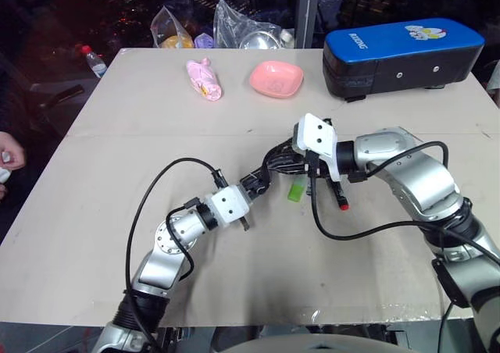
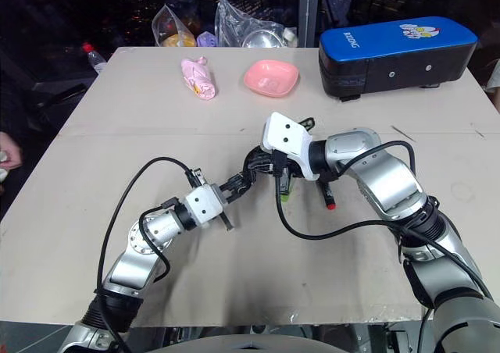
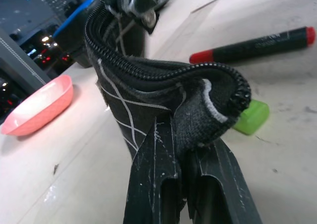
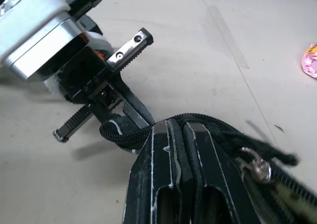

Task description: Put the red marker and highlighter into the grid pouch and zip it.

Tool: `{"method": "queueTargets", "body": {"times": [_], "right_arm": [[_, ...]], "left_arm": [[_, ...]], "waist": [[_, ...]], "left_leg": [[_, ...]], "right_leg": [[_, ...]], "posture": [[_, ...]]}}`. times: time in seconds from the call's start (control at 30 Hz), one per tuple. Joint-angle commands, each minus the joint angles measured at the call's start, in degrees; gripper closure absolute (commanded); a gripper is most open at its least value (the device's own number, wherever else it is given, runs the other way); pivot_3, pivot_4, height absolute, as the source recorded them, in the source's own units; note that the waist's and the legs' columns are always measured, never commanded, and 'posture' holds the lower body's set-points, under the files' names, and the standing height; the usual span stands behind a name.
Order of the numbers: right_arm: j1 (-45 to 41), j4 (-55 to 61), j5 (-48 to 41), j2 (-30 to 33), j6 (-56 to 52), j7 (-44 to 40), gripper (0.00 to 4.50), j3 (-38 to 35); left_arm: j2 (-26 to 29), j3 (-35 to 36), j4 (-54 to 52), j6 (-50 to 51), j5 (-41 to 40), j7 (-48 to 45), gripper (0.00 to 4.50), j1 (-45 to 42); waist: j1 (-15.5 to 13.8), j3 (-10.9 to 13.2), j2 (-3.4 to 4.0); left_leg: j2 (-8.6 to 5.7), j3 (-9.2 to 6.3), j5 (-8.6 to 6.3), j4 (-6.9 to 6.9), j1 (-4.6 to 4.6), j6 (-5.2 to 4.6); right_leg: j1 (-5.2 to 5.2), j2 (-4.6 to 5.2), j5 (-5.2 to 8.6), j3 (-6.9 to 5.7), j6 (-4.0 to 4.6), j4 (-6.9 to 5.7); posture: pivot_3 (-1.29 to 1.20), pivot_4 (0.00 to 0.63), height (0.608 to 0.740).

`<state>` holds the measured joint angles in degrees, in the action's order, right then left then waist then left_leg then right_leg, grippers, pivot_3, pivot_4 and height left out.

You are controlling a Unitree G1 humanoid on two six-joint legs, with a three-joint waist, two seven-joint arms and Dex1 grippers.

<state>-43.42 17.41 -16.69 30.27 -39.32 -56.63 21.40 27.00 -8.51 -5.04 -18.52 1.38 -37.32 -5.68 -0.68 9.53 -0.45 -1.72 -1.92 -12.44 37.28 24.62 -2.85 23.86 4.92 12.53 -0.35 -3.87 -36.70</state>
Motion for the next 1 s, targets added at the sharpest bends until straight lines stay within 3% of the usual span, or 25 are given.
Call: {"method": "queueTargets", "body": {"times": [0.03, 0.67, 1.0], "right_arm": [[-0.44, 1.84, -1.22, 0.05, 3.85, -3.34, 4.47, -0.27], [2.11, 0.29, -0.37, -2.07, 9.59, -6.95, 4.47, 1.1], [4.67, -2.14, 3.41, -4.07, 14.14, -1.57, 4.47, -1.07]], "left_arm": [[0.78, 0.64, -0.8, -1.15, -1.0, -0.48, 4.5, -0.24], [4.43, 3.8, -2.77, -0.28, -5.5, -2.81, 4.5, -0.92], [4.69, 3.93, -3.33, -0.21, -6.16, -3.54, 4.5, -0.41]], "waist": [[0.0, 0.0, 0.0], [0.01, 0.0, 0.0], [0.0, 0.0, 0.0]], "left_leg": [[0.0, 0.0, 0.0, 0.0, 0.0, 0.0], [0.0, -0.01, 0.0, 0.0, 0.0, 0.0], [-0.01, 0.0, 0.0, 0.02, -0.01, 0.01]], "right_leg": [[0.0, 0.0, 0.0, 0.0, 0.0, 0.0], [0.01, 0.0, 0.0, 0.0, 0.0, 0.0], [0.0, -0.04, -0.01, 0.0, -0.01, -0.02]], "posture": [[0.0, 0.15, 0.726], [0.0, 0.15, 0.726], [0.0, 0.15, 0.726]]}}
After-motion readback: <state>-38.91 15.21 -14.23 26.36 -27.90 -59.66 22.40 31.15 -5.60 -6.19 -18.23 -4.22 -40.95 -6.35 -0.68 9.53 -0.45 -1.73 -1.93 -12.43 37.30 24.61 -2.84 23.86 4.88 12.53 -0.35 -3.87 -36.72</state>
